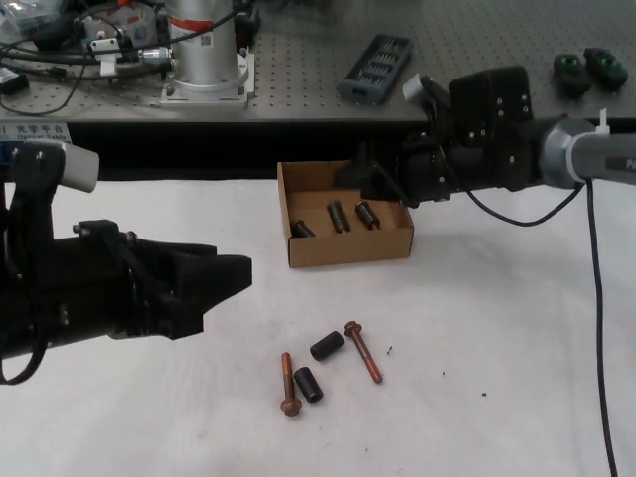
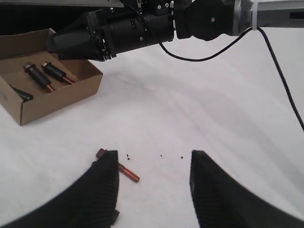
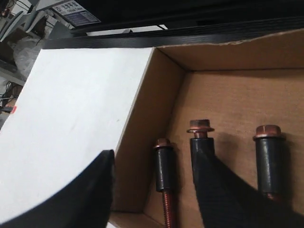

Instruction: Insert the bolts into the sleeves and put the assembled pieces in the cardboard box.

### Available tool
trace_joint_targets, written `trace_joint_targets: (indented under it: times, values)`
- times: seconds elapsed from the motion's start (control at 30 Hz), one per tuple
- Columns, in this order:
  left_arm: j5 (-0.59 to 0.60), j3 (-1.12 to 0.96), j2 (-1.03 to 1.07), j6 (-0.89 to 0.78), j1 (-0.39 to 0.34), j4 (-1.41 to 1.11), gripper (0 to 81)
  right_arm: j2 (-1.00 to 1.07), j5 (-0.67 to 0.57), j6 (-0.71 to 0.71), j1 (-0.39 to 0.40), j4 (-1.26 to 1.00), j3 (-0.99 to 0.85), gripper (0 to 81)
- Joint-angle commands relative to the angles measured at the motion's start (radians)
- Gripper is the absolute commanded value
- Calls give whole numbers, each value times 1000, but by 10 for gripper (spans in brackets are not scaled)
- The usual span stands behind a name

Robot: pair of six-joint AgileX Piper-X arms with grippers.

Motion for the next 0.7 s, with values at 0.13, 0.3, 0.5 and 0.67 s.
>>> trace_joint_targets:
  times: [0.13,0.3,0.5,0.67]
  values:
    - [-5,-1,-15,45,3,-6,347,-154,-61,-22,-32,123,-14,358]
    - [-68,-1,-15,45,3,-5,347,-269,30,-197,-11,405,32,358]
    - [-101,-1,-15,45,3,25,347,-310,66,-197,52,537,125,340]
    - [-100,-1,-15,45,6,52,347,-318,61,-224,148,601,165,258]
